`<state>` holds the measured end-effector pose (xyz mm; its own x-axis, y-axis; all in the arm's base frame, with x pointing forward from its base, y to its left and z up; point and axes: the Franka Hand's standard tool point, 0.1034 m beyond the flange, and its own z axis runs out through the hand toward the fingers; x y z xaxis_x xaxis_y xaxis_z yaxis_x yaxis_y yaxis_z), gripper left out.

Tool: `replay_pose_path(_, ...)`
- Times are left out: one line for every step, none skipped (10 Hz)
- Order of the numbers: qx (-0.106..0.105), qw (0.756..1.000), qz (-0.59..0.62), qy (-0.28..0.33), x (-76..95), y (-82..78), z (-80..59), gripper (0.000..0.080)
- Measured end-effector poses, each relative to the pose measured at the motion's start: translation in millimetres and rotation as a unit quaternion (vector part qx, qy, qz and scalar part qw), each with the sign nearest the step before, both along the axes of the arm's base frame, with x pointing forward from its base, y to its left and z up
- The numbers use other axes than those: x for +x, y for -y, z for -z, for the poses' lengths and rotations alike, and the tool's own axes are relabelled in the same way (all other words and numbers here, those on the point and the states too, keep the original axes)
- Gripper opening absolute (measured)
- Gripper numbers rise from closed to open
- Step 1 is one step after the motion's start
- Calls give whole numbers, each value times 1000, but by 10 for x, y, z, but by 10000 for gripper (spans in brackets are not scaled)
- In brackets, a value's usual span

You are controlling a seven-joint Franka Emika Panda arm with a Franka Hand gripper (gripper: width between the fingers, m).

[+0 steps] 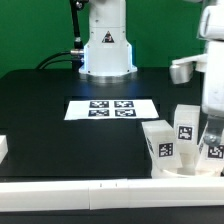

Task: Assemble stool

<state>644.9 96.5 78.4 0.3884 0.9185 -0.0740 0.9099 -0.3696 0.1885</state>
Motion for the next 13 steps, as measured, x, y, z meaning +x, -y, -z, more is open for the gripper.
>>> replay_pose_path(1,1000,13,2,-4,-19,0,649)
replay_pose_path(1,1000,15,2,-5,-14,4,553)
replay_pose_path(7,999,51,7,-6,-12,6,553)
replay_pose_path(11,996,85,10,-17,-13,6,366)
replay_pose_path(16,993,118,15,-16,-15,3,366)
replay_pose_path(21,988,149,19,-15,-13,1,347)
replay_pose_path(24,985,169,22,-13,-11,0,347)
replay_pose_path(30,976,214,29,-11,-12,-2,347)
replay_pose_path(35,968,247,34,-9,-12,-3,347)
replay_pose_path(42,960,276,37,-4,2,-6,347)
replay_pose_path(66,927,367,41,12,73,-14,347)
replay_pose_path(87,890,445,45,21,110,-23,346)
replay_pose_path(105,861,496,47,25,128,-50,345)
